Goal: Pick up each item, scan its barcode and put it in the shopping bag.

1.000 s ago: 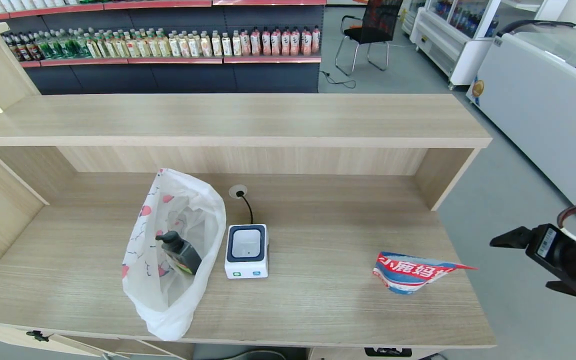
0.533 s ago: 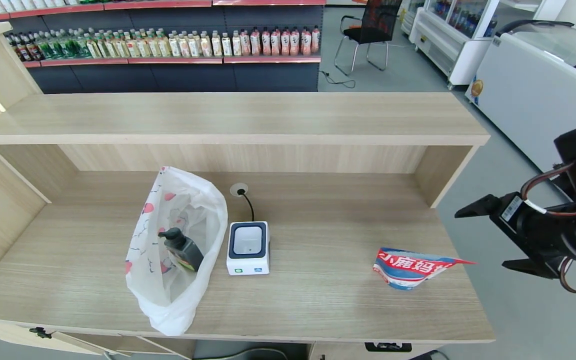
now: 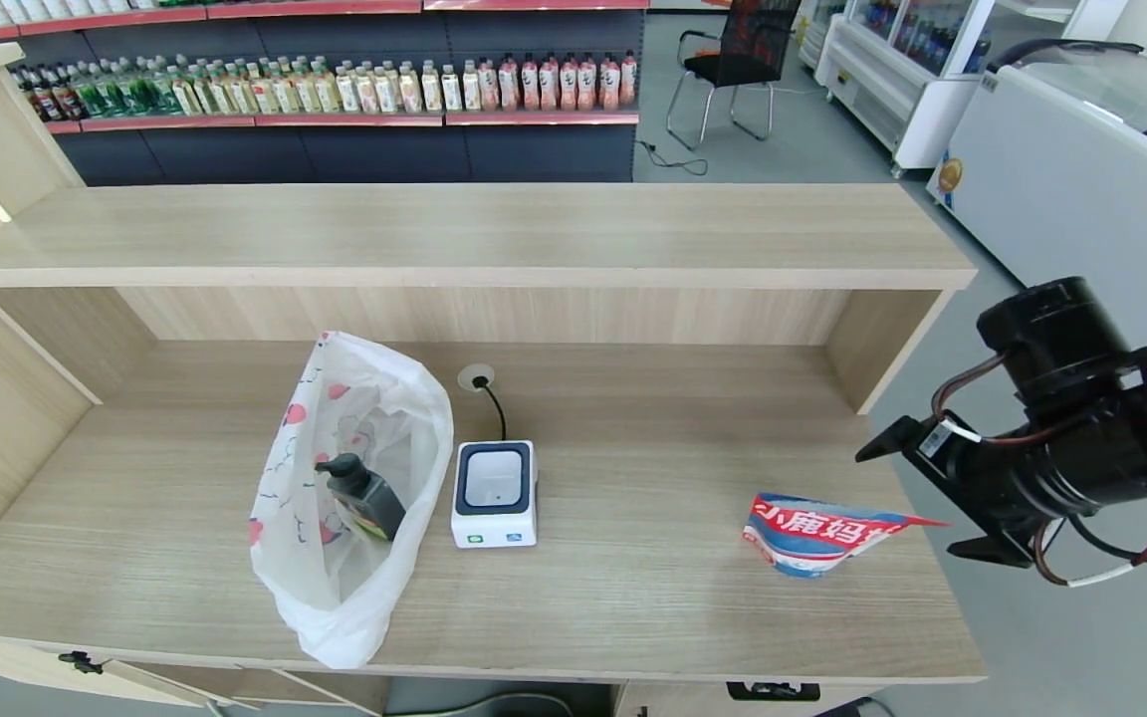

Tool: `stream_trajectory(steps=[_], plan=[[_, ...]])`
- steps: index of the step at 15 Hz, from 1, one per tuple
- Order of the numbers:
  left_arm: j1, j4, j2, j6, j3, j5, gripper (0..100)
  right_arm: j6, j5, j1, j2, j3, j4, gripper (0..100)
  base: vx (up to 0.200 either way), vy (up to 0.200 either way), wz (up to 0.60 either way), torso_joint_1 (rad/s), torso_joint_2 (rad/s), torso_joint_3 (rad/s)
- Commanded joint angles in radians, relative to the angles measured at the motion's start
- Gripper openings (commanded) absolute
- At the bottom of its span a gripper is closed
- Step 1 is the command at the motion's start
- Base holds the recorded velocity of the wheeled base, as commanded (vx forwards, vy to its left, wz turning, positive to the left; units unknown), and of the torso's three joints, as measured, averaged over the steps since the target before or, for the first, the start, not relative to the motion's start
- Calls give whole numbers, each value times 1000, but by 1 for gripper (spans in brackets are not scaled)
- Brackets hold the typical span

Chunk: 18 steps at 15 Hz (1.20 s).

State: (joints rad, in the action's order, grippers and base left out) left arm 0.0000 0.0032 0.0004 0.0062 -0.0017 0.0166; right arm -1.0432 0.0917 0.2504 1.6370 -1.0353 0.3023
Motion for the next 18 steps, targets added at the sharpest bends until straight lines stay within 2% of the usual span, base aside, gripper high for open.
stream_trajectory(steps=[1,10,14,15,18], plan=[[0,0,0,0,0,0,100,-9,0,0,70,-3,-3,100,0,0,0,0,0,0],[0,0,0,0,0,0,100,-9,42,86,353,-137,-25,100,0,0,0,0,0,0],[0,0,0,0,2,0,100,-8,118,95,411,-164,-63,100,0,0,0,0,0,0],[0,0,0,0,0,0,100,-6,125,95,414,-166,-69,0,0,0,0,0,0,0],[0,0,0,0,0,0,100,32,131,95,432,-166,-71,0,0,0,0,0,0,0]])
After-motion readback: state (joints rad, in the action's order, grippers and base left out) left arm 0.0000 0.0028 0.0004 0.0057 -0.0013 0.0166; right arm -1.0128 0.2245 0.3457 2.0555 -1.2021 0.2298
